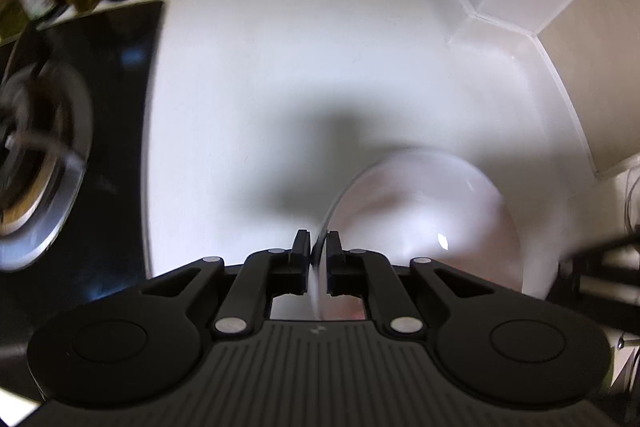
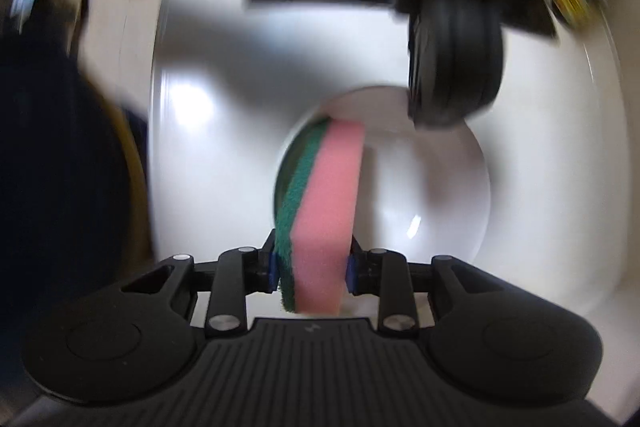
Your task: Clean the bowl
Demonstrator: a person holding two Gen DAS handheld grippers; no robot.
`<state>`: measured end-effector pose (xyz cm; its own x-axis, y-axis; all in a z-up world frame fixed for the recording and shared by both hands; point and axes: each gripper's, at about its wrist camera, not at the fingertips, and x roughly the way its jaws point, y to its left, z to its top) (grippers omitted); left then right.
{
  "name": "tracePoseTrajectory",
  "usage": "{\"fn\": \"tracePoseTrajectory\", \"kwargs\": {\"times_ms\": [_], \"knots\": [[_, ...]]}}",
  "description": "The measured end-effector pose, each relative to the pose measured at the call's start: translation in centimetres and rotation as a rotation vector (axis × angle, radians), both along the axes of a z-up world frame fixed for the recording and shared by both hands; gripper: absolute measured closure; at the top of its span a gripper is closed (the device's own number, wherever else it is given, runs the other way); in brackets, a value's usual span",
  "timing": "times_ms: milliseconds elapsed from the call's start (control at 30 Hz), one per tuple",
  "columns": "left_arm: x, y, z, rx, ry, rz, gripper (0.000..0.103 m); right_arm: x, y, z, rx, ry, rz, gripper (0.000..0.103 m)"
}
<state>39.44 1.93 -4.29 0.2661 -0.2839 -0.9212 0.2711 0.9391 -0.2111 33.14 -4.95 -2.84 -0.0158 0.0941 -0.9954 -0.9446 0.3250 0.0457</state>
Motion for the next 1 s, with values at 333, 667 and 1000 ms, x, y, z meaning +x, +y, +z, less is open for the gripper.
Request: {"fn": "tracePoseTrajectory", "kwargs": {"times_ms": [333,667,1000], "knots": [[1.8,-0.2,0.3,0.043,0.003,-0.055,0.099,1.9,-3.7,1.4,-0.041,-0.267,0.053,0.077],[-1.3,1.6,0.3,0.026,0.116,-0.099,0.095,-4.2,-2.0,-3.8,-0.267,-0.665,1.02,0.078],[-1.4,0.7,0.7,0.066,0.057,-0.125,0.093,-5.7,-3.5,-6.2,-0.459,-0.58,1.11,0.078]]}}
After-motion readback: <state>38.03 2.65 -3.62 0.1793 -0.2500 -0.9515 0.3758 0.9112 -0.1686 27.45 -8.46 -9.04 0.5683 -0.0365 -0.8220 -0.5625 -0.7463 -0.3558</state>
